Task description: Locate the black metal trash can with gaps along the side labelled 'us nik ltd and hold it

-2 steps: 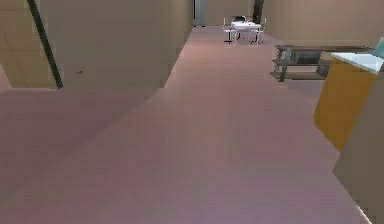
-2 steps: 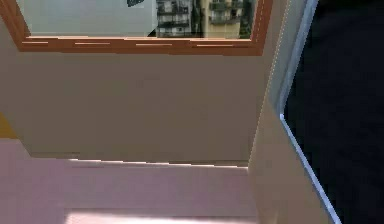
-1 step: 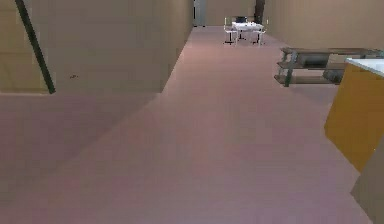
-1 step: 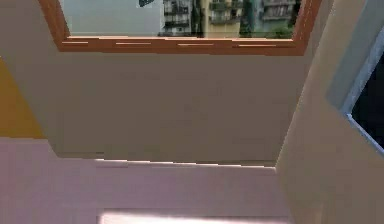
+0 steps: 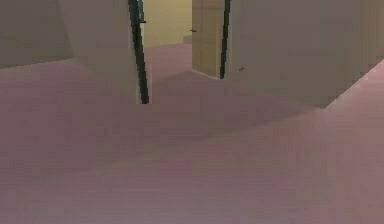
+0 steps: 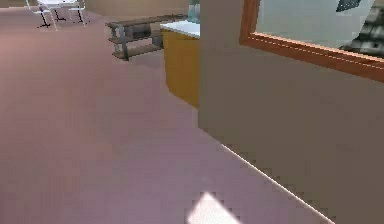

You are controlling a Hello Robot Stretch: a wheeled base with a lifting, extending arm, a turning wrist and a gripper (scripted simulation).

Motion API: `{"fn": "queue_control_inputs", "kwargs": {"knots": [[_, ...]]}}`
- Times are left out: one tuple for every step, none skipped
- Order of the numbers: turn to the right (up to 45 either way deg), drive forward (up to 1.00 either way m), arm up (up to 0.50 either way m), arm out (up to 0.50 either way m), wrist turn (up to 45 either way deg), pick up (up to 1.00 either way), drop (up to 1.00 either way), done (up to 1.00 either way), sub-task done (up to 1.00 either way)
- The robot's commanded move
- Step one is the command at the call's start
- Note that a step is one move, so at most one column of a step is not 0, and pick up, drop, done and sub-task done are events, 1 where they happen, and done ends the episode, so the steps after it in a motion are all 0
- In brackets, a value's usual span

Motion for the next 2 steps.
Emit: {"fn": "queue_control_inputs", "kwargs": {"knots": [[-27.0, 0.0, 0.0, 0.0, 0.0, 0.0, 0.0, 0.0, 0.0], [0.0, 0.1, 0.0, 0.0, 0.0, 0.0, 0.0, 0.0, 0.0]]}}
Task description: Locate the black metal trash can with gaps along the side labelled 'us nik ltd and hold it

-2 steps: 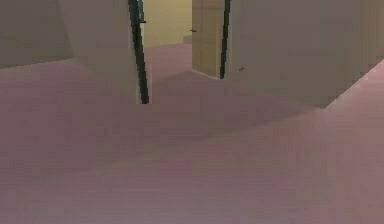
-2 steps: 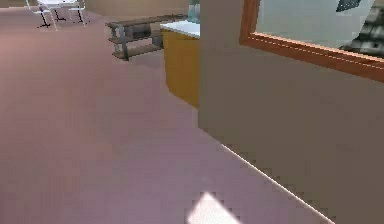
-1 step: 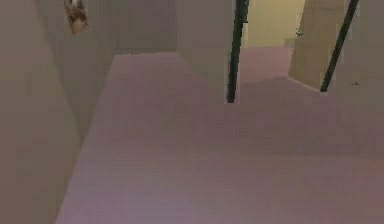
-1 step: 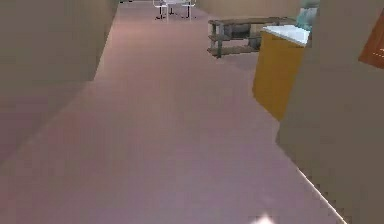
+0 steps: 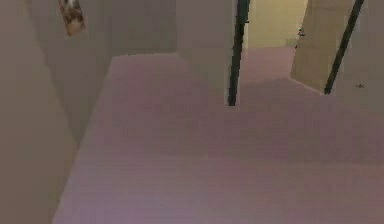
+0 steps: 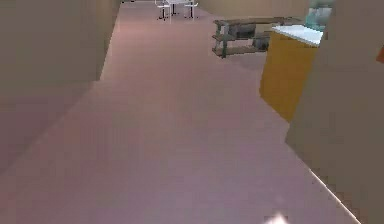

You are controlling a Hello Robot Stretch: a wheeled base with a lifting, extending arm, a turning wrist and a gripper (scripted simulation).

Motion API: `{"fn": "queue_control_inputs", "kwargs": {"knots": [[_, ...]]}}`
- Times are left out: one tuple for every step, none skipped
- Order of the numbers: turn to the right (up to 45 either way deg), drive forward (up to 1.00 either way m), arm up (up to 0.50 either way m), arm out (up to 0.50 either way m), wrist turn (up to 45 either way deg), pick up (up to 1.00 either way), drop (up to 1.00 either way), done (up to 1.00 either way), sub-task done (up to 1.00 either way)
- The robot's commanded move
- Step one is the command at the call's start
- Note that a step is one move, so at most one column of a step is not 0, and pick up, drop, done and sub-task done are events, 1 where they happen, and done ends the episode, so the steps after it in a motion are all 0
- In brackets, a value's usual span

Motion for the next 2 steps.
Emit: {"fn": "queue_control_inputs", "kwargs": {"knots": [[-45.0, 0.0, 0.0, 0.0, 0.0, 0.0, 0.0, 0.0, 0.0], [-45.0, 0.0, 0.0, 0.0, 0.0, 0.0, 0.0, 0.0, 0.0]]}}
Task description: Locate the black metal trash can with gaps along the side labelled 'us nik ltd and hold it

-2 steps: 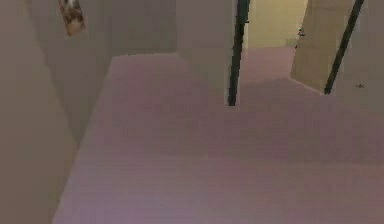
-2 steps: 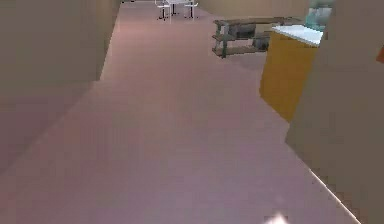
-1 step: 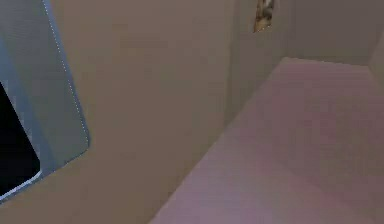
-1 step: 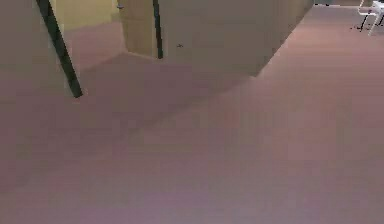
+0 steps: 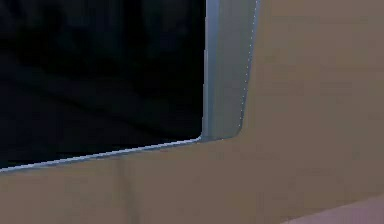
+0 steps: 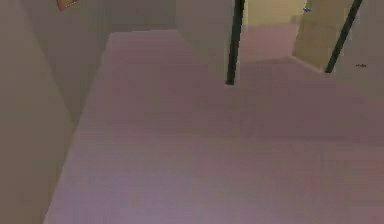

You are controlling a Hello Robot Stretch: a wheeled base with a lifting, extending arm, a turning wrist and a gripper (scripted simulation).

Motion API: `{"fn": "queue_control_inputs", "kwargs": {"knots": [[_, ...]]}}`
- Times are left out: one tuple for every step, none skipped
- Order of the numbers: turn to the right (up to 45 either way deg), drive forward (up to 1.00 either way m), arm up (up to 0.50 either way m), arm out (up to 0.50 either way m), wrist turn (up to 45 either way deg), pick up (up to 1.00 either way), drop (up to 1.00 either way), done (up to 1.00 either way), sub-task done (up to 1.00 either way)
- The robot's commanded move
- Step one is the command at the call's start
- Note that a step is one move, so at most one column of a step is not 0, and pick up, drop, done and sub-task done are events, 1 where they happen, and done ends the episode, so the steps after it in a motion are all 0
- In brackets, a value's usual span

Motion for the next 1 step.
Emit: {"fn": "queue_control_inputs", "kwargs": {"knots": [[-45.0, 0.0, 0.0, 0.0, 0.0, 0.0, 0.0, 0.0, 0.0]]}}
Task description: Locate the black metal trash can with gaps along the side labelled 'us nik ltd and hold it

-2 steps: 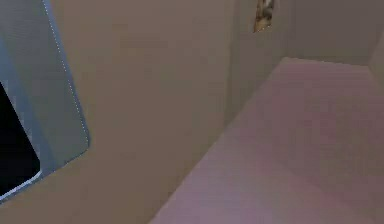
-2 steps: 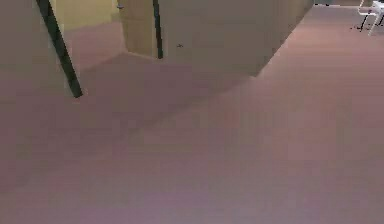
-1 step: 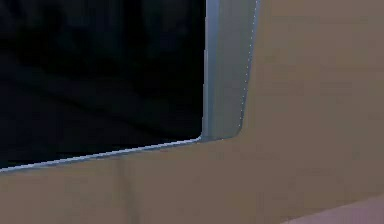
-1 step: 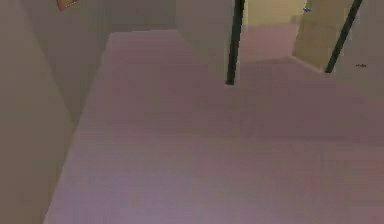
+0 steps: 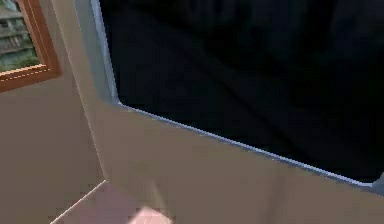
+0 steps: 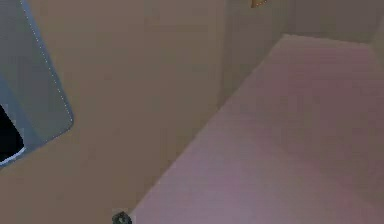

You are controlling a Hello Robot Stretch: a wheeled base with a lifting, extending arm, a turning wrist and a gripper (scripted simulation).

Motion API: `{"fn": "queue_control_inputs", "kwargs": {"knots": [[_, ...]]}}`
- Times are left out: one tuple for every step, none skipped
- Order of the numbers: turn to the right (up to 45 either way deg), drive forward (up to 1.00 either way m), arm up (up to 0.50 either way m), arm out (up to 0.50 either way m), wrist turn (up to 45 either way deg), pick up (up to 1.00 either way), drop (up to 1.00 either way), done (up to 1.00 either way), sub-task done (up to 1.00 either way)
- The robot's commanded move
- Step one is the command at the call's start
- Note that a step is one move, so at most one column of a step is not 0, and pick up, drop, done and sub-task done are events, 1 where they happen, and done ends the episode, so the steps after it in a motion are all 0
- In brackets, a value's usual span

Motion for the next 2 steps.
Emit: {"fn": "queue_control_inputs", "kwargs": {"knots": [[-27.0, 0.0, 0.0, 0.0, 0.0, 0.0, 0.0, 0.0, 0.0], [0.0, 0.0, 0.1, 0.0, 0.0, 0.0, 0.0, 0.0, 0.0]]}}
